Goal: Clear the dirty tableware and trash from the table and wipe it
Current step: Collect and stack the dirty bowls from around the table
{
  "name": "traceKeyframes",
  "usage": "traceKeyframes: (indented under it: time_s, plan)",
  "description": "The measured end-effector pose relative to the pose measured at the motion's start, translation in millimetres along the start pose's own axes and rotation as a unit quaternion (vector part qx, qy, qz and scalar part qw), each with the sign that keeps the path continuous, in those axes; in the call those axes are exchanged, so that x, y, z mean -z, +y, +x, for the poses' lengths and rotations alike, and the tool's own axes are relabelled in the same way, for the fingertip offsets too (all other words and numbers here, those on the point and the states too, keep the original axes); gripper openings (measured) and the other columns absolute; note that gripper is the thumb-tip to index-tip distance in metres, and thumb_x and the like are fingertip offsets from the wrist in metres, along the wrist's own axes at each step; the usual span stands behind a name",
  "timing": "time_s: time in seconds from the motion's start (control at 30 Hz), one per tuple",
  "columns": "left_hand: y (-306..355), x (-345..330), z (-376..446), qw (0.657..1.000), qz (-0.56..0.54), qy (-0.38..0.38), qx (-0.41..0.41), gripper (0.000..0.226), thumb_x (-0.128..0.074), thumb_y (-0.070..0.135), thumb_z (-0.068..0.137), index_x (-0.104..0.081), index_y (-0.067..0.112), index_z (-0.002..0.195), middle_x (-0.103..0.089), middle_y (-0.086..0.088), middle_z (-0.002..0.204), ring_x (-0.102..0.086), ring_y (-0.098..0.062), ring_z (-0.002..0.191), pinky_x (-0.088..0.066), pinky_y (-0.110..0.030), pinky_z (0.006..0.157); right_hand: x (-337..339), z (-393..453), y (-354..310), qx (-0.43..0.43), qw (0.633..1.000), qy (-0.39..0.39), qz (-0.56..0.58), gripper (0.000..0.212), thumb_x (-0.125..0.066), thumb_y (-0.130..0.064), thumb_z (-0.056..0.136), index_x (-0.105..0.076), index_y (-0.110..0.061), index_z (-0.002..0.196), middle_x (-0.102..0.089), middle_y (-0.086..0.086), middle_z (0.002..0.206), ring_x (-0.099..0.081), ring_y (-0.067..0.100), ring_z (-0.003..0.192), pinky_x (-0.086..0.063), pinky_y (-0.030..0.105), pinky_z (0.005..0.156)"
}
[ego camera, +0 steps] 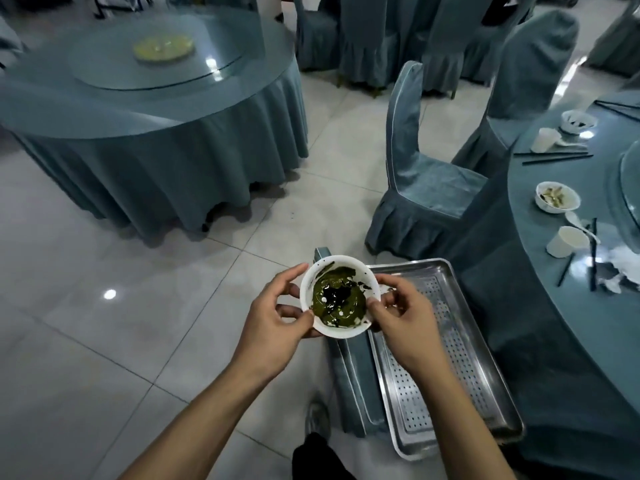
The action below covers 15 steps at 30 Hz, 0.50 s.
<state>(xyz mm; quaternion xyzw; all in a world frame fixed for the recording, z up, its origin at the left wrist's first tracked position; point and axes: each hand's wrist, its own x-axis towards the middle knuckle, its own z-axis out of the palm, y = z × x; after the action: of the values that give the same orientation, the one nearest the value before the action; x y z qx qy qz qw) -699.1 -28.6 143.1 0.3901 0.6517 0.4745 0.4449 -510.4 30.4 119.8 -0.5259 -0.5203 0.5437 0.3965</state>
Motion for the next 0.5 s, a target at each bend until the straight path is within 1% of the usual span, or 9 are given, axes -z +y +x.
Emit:
traceKeyframes:
  time_s: [0.07,0.13,0.2,0.23,0.3,0.33,0.43,0.5]
  plan:
    - [6,7,29,1.000,0.024,0.003,0.001,0.066,-0.069,-0.008,0.086,-0.061,0.038,0.133,-0.059,0.008,0.121,-0.067,-0.028,0.094,-0.064,-0.036,0.067,-12,29,-4,-0.001,1.000,-0.007,0.020,0.030,-0.065,0.006,0.091,-0.066,-0.010,0.116,-0.052,0.013,0.076,-0.060,0.016,0.062,-0.059,0.026,0.058]
    - [13,14,58,0.999,0.042,0.000,0.009,0.066,-0.069,-0.009,0.086,-0.062,0.038,0.132,-0.061,0.018,0.126,-0.066,-0.027,0.095,-0.063,-0.034,0.067,-24,56,-9,-0.013,0.999,-0.010,0.039,0.029,-0.064,0.005,0.092,-0.065,-0.009,0.117,-0.053,0.015,0.078,-0.064,0.013,0.060,-0.058,0.025,0.056]
    - [25,20,85,0.999,0.032,0.001,0.006,0.066,-0.067,-0.012,0.086,-0.062,0.035,0.131,-0.062,0.016,0.129,-0.067,-0.027,0.095,-0.064,-0.036,0.068,-35,82,-16,-0.019,0.998,-0.007,0.054,0.029,-0.064,0.003,0.093,-0.064,-0.010,0.119,-0.054,0.018,0.082,-0.065,0.008,0.057,-0.055,0.020,0.054]
    - [31,23,98,1.000,0.024,0.004,0.006,0.066,-0.065,-0.014,0.086,-0.062,0.033,0.132,-0.061,0.014,0.131,-0.069,-0.027,0.093,-0.064,-0.038,0.068,-41,95,-20,-0.023,0.998,-0.011,0.055,0.029,-0.064,0.001,0.093,-0.064,-0.012,0.120,-0.055,0.023,0.085,-0.065,0.008,0.057,-0.054,0.019,0.054]
    - [38,30,120,1.000,0.009,0.004,0.016,0.066,-0.064,-0.017,0.086,-0.061,0.030,0.132,-0.061,0.011,0.132,-0.072,-0.026,0.088,-0.064,-0.040,0.069,-50,115,-27,-0.034,0.998,-0.013,0.051,0.029,-0.064,-0.001,0.094,-0.065,-0.015,0.119,-0.057,0.032,0.094,-0.065,0.011,0.059,-0.055,0.021,0.055]
    - [42,33,130,1.000,-0.003,0.003,0.023,0.066,-0.063,-0.018,0.086,-0.061,0.029,0.133,-0.061,0.011,0.132,-0.074,-0.025,0.085,-0.064,-0.041,0.069,-54,123,-30,-0.038,0.998,-0.013,0.055,0.028,-0.064,-0.001,0.094,-0.065,-0.016,0.118,-0.057,0.033,0.096,-0.064,0.012,0.059,-0.056,0.021,0.055]
    - [49,37,162,0.999,-0.013,-0.020,0.031,0.068,-0.061,-0.020,0.086,-0.060,0.029,0.134,-0.062,0.010,0.132,-0.075,-0.024,0.084,-0.064,-0.040,0.068,-62,148,-40,-0.052,0.996,-0.005,0.067,0.028,-0.063,0.000,0.094,-0.065,-0.016,0.116,-0.057,0.031,0.094,-0.066,0.009,0.059,-0.054,0.019,0.056]
    - [51,39,188,0.998,-0.010,-0.043,0.033,0.068,-0.061,-0.020,0.086,-0.060,0.029,0.134,-0.063,0.010,0.131,-0.075,-0.026,0.086,-0.064,-0.041,0.069,-68,169,-42,-0.054,0.997,0.010,0.052,0.026,-0.063,-0.001,0.094,-0.066,-0.018,0.114,-0.057,0.026,0.088,-0.066,0.009,0.058,-0.054,0.019,0.056]
